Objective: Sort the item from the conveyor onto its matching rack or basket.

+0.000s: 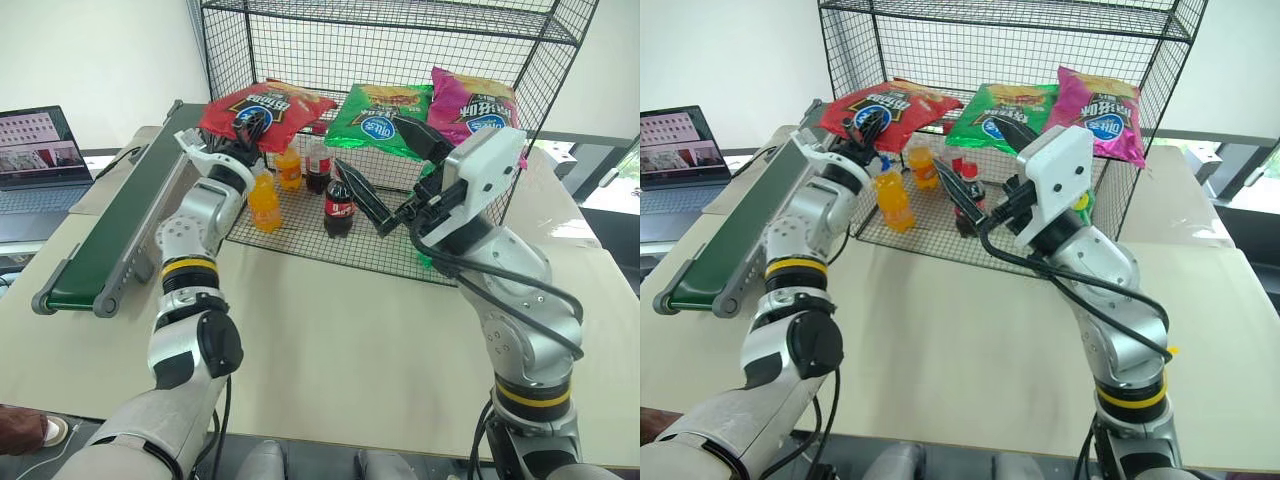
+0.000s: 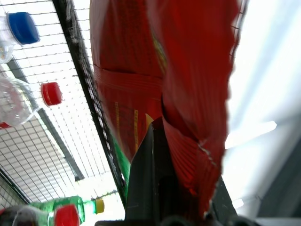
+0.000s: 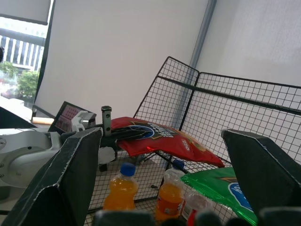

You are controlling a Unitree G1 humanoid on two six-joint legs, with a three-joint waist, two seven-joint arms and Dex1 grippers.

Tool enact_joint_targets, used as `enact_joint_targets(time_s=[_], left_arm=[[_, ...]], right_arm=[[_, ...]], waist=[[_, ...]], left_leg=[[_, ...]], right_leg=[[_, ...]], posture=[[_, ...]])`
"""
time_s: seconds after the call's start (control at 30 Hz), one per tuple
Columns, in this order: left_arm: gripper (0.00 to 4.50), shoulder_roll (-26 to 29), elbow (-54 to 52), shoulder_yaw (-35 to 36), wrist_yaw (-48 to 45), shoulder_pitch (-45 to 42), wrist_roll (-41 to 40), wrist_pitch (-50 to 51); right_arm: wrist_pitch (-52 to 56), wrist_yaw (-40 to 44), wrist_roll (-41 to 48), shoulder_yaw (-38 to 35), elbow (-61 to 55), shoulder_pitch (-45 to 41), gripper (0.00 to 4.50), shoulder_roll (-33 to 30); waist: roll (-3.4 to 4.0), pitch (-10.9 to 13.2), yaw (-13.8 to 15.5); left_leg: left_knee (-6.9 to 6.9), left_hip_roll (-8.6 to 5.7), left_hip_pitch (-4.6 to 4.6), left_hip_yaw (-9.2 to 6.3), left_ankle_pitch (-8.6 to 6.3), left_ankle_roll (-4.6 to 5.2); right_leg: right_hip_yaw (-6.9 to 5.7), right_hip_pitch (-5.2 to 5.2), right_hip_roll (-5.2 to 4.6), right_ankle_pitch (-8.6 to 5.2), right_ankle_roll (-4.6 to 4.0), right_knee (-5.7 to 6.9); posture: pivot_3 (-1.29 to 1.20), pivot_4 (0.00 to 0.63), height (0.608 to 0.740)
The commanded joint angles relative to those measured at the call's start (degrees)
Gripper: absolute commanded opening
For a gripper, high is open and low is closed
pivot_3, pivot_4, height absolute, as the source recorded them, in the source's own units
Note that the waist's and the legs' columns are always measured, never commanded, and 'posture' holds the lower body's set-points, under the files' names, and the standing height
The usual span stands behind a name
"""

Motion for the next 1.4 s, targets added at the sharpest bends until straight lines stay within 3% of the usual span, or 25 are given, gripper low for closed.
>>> enact_joint_targets(time_s=[0.03, 0.23, 0.27, 0.33, 0.5, 0.6, 0.9, 1.0, 1.1, 1.2, 1.4], left_arm=[[0.02, 0.1, 5.1, 1.1, -1.0, -5.9, 2.9, -5.7], [0.02, 1.6, 15.3, 3.7, -2.6, -11.5, 6.5, -12.0], [0.27, 1.8, 16.2, 4.0, -2.8, -11.8, 7.1, -12.5], [0.78, 2.1, 17.3, 4.5, -3.4, -12.2, 7.7, -12.6], [3.00, 2.6, 15.1, 4.6, -3.8, -11.3, 8.7, -8.0], [4.38, 2.1, 3.2, 2.3, -1.7, -4.8, 7.9, 0.8], [4.45, 0.0, -35.9, -0.3, 16.7, 14.3, -5.3, 20.4], [4.45, 6.0, -47.4, -5.3, 16.3, 21.8, -5.1, 27.1], [4.45, 15.4, -58.6, -14.1, 10.4, 33.1, 3.0, 29.3], [4.45, 21.8, -65.5, -23.3, 3.0, 46.0, 15.8, 21.8], [4.45, 20.3, -59.5, -33.9, -0.4, 56.7, 40.1, -1.7]], right_arm=[[1.0, -1.5, -1.5, 0.8, -1.8, -0.9, 4.50, 0.4], [1.9, -2.2, -2.7, 0.5, -2.7, 0.3, 4.50, 0.3], [2.0, -2.2, -2.8, 0.2, -2.9, 0.5, 4.50, 0.3], [2.2, -2.3, -2.8, -0.2, -3.1, 0.7, 4.50, 0.2], [2.0, -2.2, -2.8, -0.6, -3.2, 1.5, 4.50, 0.2], [1.2, -1.6, -2.8, -0.3, -3.0, 3.6, 4.50, 0.2], [-0.5, 0.1, -2.1, -0.7, -2.6, 7.8, 4.50, -0.1], [-0.8, 1.7, -1.6, -1.2, -4.0, 12.7, 4.50, -1.3], [-2.1, 2.3, -2.1, -1.7, -5.3, 20.4, 4.50, -1.9], [-4.6, -0.2, -4.1, -1.6, -4.4, 28.2, 4.50, -0.1], [-11.5, -2.7, -9.2, 0.3, 0.1, 38.2, 4.50, 2.7]], waist=[[0.00, 0.0, 0.0], [0.00, 0.0, -0.2], [0.00, 0.0, -0.2], [0.00, 0.0, -0.3], [0.01, 0.0, -0.2], [0.05, 0.0, -0.2], [0.04, 0.0, -0.2], [0.03, 0.0, -0.1], [0.10, -0.1, -0.4], [0.16, -0.1, -0.4], [-0.02, 0.0, 0.0]], left_leg=[[0.00, -0.01, -0.01, 0.00, 0.00, 0.00], [-0.04, -0.02, 0.00, 0.00, 0.00, 0.01], [-0.04, -0.01, 0.01, 0.00, 0.00, 0.01], [-0.05, -0.01, 0.01, 0.00, 0.00, 0.01], [-0.03, -0.01, 0.00, -0.02, 0.01, 0.01], [-0.02, -0.01, 0.01, -0.03, 0.02, 0.00], [0.03, 0.06, 0.05, -0.11, 0.07, -0.08], [0.02, 0.04, 0.10, -0.13, 0.07, -0.08], [-0.08, 0.04, 0.24, -0.12, 0.07, -0.11], [-0.17, 0.01, 0.34, -0.08, 0.14, -0.23], [-0.17, -0.02, 0.51, 0.01, 0.19, -0.34]], right_leg=[[-0.01, 0.00, 0.00, -0.01, 0.02, -0.02], [-0.03, 0.00, 0.00, -0.15, 0.25, -0.04], [-0.03, 0.00, 0.00, -0.18, 0.30, -0.02], [-0.03, 0.00, 0.00, -0.18, 0.31, 0.00], [-0.06, 0.00, -0.01, -0.17, 0.30, 0.02], [-0.07, 0.01, -0.01, -0.18, 0.31, 0.08], [-0.17, 0.03, -0.03, 0.07, -0.01, 0.28], [-0.17, 0.08, -0.05, 0.07, 0.00, 0.25], [-0.17, 0.15, -0.05, 0.07, -0.01, 0.24], [-0.18, 0.19, -0.10, 0.06, -0.04, 0.15], [-0.19, 0.12, -0.22, -0.14, 0.08, -0.01]], posture=[[0.00, 0.150, 0.738], [0.00, 0.150, 0.738], [0.00, 0.150, 0.738], [0.00, 0.150, 0.738], [0.00, 0.150, 0.738], [0.00, 0.150, 0.738], [0.00, 0.150, 0.738], [0.00, 0.150, 0.738], [0.00, 0.150, 0.738], [0.00, 0.150, 0.738], [0.00, 0.150, 0.738]])
